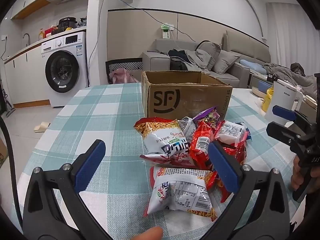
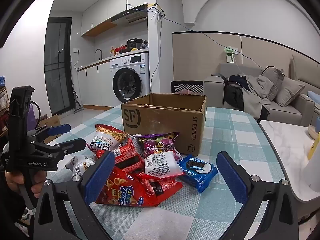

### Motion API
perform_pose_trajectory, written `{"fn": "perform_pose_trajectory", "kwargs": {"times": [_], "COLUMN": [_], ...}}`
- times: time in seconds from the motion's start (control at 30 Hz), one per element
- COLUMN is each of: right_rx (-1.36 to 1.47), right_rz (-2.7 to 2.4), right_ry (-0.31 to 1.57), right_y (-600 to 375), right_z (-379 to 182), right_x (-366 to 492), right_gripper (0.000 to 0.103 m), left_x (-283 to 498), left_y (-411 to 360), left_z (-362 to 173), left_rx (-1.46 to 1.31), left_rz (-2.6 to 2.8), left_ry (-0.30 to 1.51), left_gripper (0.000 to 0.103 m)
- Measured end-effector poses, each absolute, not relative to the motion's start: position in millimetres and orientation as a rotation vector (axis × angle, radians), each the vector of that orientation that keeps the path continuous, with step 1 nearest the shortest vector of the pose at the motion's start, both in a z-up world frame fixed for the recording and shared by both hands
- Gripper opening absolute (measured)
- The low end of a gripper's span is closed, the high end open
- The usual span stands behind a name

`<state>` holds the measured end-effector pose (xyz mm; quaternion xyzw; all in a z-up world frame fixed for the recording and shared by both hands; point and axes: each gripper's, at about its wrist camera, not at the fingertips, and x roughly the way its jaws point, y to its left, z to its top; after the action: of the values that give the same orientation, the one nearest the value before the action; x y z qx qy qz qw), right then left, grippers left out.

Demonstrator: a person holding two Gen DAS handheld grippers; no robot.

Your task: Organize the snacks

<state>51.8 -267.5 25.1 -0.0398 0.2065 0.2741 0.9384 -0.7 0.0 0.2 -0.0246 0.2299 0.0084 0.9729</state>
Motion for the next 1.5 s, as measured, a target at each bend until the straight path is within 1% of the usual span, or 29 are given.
{"fn": "perform_pose_trajectory", "kwargs": {"times": [1.5], "right_rx": [-0.087], "right_rz": [0.557], "right_ry": [0.422], "right_y": [-268.0], "right_z": [24.0], "right_x": [52.1], "right_gripper": [0.103], "left_x": [-0.4], "left_y": [-0.3], "left_z": [0.1], "left_rx": [-0.046], "left_rz": [0.018], "left_ry": [0.473], "left_gripper": [0.102]}}
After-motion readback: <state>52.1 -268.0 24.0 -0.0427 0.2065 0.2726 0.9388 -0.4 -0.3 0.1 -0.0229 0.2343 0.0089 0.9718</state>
